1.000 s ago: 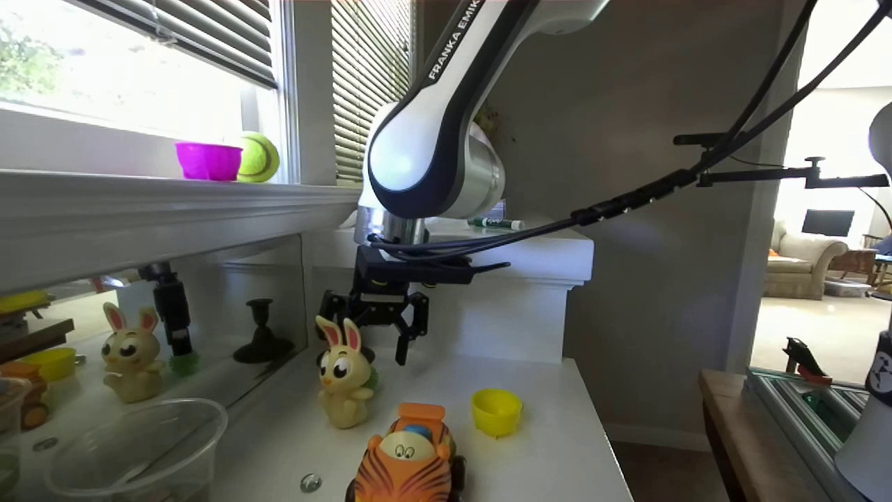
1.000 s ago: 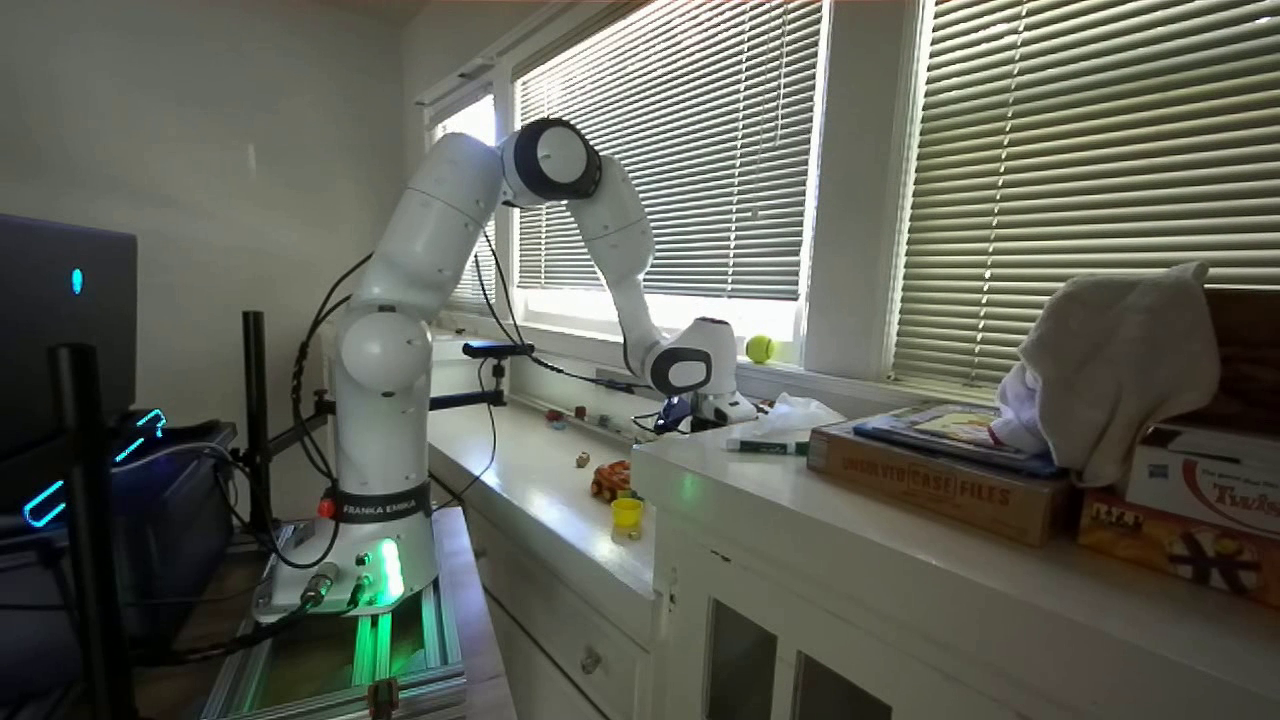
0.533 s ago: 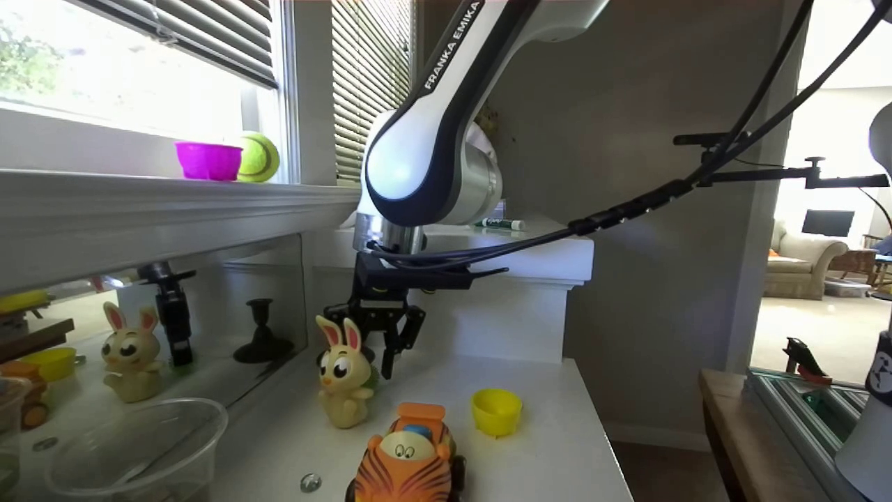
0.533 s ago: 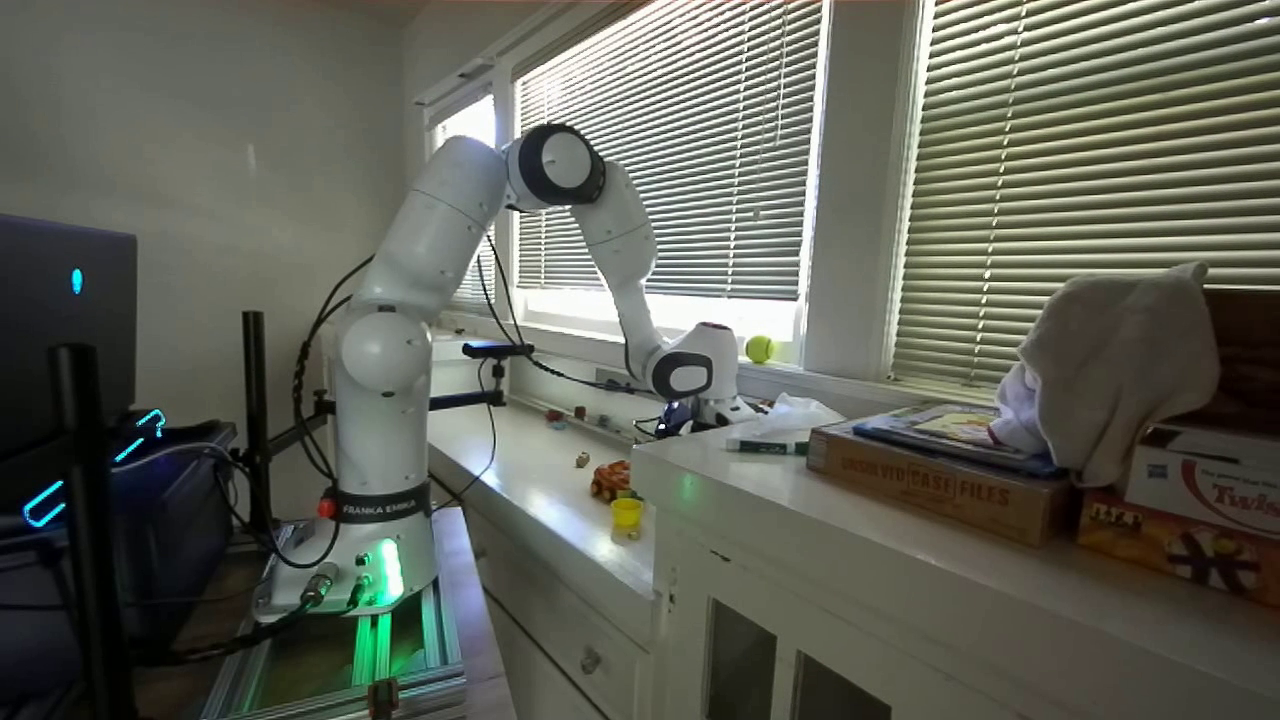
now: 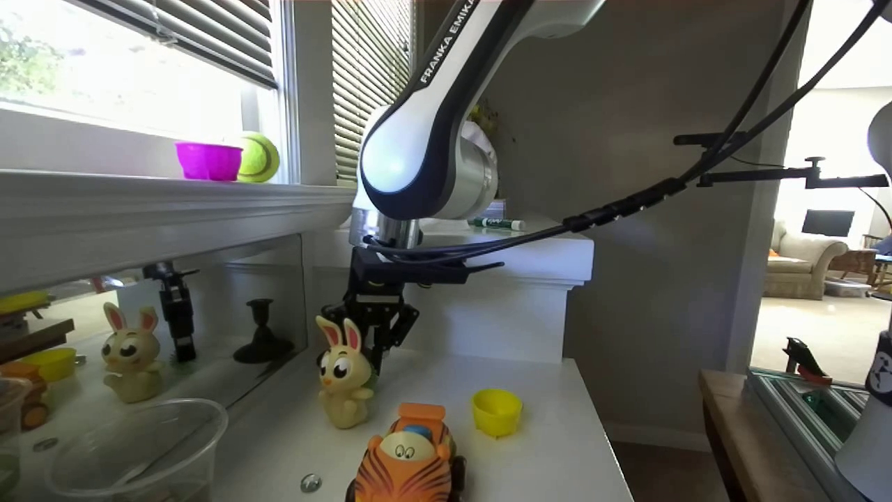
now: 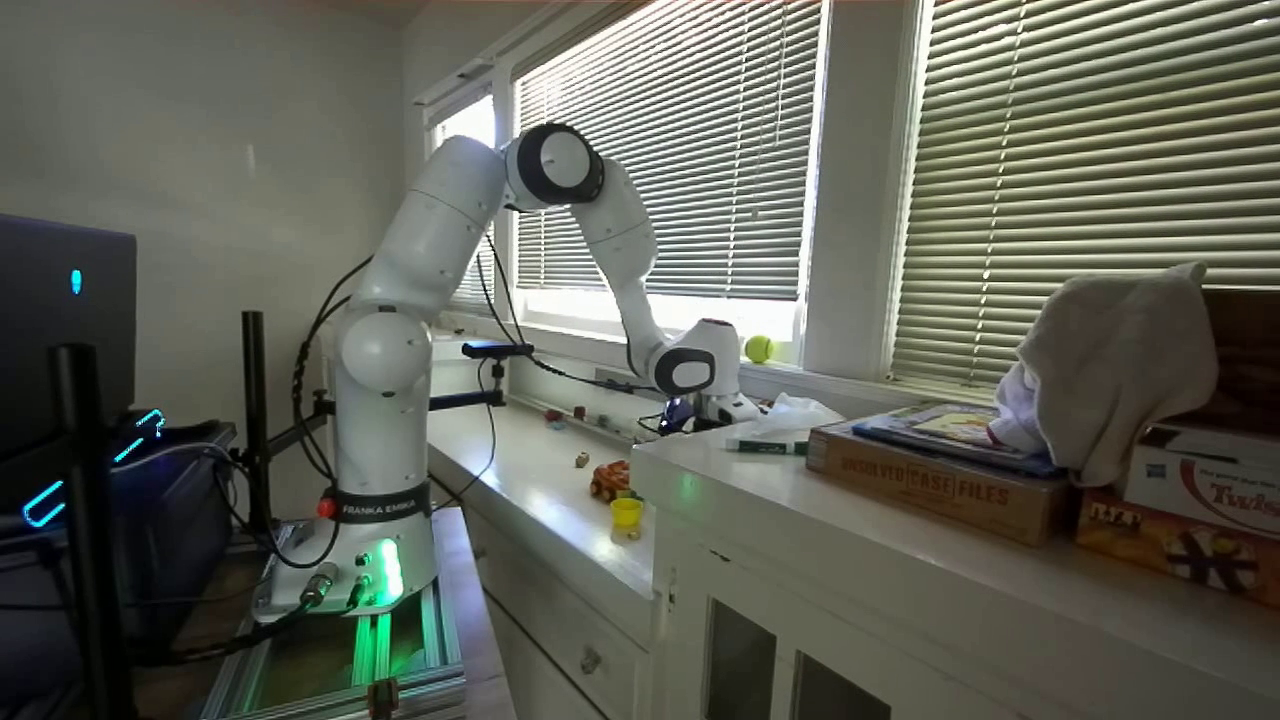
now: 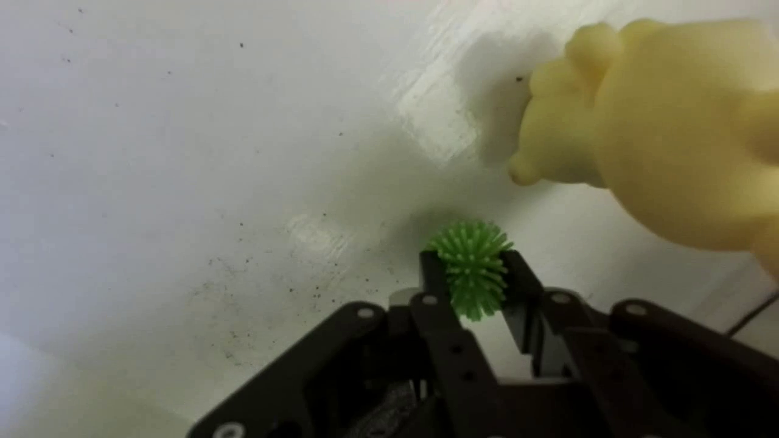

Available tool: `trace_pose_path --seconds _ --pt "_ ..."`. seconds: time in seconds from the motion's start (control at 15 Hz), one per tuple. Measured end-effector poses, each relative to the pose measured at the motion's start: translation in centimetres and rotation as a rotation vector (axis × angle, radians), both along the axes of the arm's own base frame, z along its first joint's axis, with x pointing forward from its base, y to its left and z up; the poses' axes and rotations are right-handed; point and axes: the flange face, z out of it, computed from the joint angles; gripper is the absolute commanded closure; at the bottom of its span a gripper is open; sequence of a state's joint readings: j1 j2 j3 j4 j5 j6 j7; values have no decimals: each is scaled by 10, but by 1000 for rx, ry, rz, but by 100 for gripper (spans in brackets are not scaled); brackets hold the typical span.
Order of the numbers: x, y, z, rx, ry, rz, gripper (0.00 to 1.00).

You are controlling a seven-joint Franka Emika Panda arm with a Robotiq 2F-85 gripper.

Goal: Put the green plush in the bowl

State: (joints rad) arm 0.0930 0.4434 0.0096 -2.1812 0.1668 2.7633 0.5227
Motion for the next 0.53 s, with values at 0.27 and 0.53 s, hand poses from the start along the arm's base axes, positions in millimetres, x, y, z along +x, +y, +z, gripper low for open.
trace_pose_path --seconds 0.27,0.53 --pt "-4 5 42 2 40 -4 93" --pt "-13 1 102 -3 55 -55 93"
